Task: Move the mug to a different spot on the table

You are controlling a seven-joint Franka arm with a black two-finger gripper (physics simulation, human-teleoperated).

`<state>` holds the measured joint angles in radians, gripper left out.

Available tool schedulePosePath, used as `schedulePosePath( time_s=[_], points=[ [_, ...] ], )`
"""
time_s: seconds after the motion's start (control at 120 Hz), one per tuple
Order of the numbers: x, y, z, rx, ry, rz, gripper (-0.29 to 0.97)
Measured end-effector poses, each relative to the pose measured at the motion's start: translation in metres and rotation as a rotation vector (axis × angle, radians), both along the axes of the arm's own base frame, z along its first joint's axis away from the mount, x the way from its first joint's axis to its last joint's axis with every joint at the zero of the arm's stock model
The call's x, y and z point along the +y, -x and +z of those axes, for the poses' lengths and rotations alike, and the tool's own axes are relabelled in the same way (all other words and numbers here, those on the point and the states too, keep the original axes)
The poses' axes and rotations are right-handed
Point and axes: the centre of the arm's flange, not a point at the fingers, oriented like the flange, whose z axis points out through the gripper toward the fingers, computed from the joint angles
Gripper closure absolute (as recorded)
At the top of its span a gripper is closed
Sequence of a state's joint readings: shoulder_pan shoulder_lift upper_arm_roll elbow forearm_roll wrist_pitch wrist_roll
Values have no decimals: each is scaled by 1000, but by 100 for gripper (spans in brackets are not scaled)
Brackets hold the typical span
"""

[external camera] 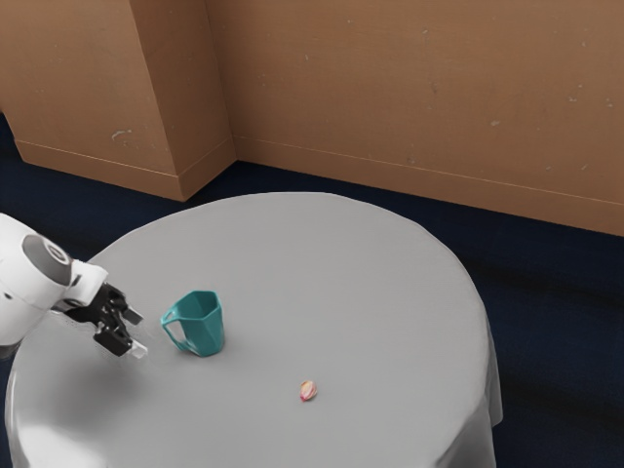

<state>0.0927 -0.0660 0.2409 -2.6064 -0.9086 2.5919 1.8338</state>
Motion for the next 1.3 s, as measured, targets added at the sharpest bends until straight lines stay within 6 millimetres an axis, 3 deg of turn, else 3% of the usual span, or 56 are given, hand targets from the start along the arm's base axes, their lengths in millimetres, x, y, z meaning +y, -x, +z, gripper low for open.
schedulePosePath(
  time_s=[0.1,0.267,0.517,0.608,0.725,0.808,0.892,0.967,1.042,1.3],
  points=[
    [-6,-9,37,-79,-35,-57,0],
    [8,-25,94,-175,-88,-117,0],
    [37,-79,208,-236,-231,-283,0],
    [34,-95,242,-167,-297,-355,0],
    [7,-129,288,-61,-367,-404,0],
    [-36,-152,327,-11,-411,-417,0],
    [-86,-156,361,18,-433,-411,0],
    [-118,-152,376,62,-421,-375,0],
    [-128,-147,377,126,-403,-300,0],
    [-100,-136,367,290,-339,18,0]
  ],
)
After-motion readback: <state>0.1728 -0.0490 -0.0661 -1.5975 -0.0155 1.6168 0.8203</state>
